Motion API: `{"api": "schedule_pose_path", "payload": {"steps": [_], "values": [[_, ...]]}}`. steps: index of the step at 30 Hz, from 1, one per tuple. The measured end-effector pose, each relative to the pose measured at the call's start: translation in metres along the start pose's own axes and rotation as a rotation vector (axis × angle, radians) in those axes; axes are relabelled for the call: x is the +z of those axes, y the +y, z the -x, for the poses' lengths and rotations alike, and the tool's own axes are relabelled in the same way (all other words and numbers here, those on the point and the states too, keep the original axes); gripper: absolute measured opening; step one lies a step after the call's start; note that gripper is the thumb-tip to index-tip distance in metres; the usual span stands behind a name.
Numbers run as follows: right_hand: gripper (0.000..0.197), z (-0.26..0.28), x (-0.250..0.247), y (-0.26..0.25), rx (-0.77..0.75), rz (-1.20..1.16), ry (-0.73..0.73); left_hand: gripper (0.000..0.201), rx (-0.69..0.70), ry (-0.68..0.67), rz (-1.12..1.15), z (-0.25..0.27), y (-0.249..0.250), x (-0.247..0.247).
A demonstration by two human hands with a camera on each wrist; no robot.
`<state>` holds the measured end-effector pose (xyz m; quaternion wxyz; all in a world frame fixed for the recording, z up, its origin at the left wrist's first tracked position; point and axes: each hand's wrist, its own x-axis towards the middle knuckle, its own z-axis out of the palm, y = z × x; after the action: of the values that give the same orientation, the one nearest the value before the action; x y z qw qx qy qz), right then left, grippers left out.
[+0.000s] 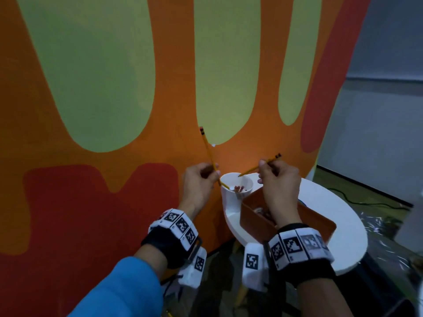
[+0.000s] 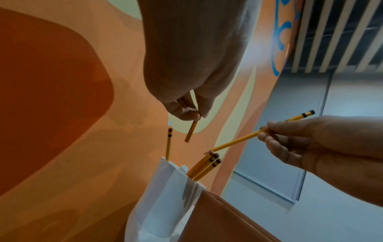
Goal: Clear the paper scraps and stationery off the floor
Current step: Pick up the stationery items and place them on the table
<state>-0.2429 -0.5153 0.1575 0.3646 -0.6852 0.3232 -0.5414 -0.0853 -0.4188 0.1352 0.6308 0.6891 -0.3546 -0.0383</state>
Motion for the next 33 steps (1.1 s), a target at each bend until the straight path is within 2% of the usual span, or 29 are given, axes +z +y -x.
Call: {"api": "schedule_pose_path", "payload": {"steps": [5, 9, 11, 15, 24, 28, 33], "values": [[0.021, -0.007, -0.001, 0.017, 0.038, 0.124, -0.009, 0.015, -0.050, -0.148, -0.091, -0.022, 0.004, 0.038], [0.021, -0.006, 0.004, 0.028, 0.140, 0.208, -0.203, 0.025, -0.075, -0.190, -0.132, -0.028, 0.004, 0.045], [0.027, -0.007, 0.007, 0.029, 0.168, 0.230, -0.254, 0.027, -0.068, -0.192, -0.146, -0.028, 0.006, 0.042], [0.036, -0.010, 0.002, 0.020, 0.190, 0.255, -0.256, 0.029, -0.053, -0.200, -0.182, -0.027, 0.008, 0.030], [0.023, 0.000, 0.003, -0.004, 0.133, 0.178, -0.306, 0.022, -0.016, -0.187, -0.144, -0.011, 0.027, 0.003], [0.015, 0.012, 0.018, -0.017, 0.114, 0.060, -0.419, 0.012, -0.026, -0.188, -0.056, 0.008, 0.038, -0.028], [0.019, 0.030, 0.041, -0.033, 0.076, 0.078, -0.627, 0.013, 0.008, -0.253, -0.183, 0.028, 0.030, -0.074]]}}
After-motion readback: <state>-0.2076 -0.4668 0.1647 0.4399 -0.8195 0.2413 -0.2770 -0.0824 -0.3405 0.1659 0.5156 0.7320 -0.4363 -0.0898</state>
